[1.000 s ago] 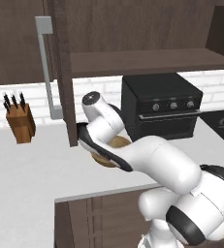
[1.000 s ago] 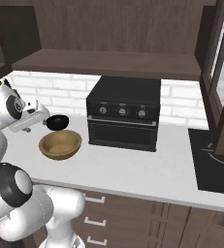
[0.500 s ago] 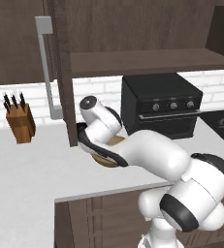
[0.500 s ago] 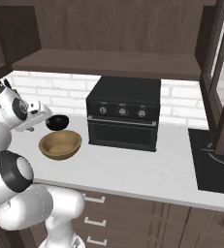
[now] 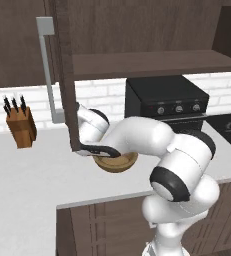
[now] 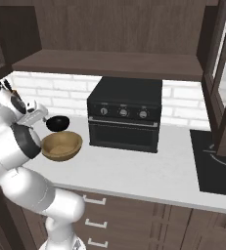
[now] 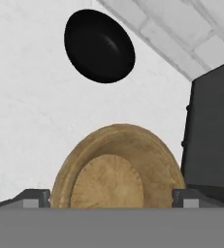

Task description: Pick up the bowls on the counter and stack them on top of one another in the open cabinet. Place the smaller bowl on top of the larger bowl.

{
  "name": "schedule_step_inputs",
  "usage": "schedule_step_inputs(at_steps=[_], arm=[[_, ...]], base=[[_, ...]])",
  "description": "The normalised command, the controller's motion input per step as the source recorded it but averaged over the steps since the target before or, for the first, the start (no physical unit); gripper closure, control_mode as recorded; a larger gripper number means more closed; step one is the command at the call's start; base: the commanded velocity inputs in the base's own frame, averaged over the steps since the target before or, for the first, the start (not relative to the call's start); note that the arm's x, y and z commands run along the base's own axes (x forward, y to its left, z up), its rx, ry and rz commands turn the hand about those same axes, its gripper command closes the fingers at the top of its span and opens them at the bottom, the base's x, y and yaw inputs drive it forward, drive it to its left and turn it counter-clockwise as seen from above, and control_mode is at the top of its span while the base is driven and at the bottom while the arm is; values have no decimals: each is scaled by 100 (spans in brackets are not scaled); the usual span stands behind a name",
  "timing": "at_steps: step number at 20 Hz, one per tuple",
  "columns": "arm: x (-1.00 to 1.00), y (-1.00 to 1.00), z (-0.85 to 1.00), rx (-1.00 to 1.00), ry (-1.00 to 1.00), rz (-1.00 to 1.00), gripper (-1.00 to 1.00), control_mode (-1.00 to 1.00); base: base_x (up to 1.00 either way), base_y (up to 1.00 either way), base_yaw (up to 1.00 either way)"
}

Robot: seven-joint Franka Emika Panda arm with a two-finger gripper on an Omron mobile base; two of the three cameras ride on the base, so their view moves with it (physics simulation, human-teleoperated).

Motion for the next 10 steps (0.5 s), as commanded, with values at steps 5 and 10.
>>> schedule_step_inputs(at_steps=[5, 10], arm=[[5, 0, -4, 0, 3, 0, -100, -100], [5, 0, -27, -3, 2, 0, -100, -100]], base=[[0, 0, 0], [0, 0, 0]])
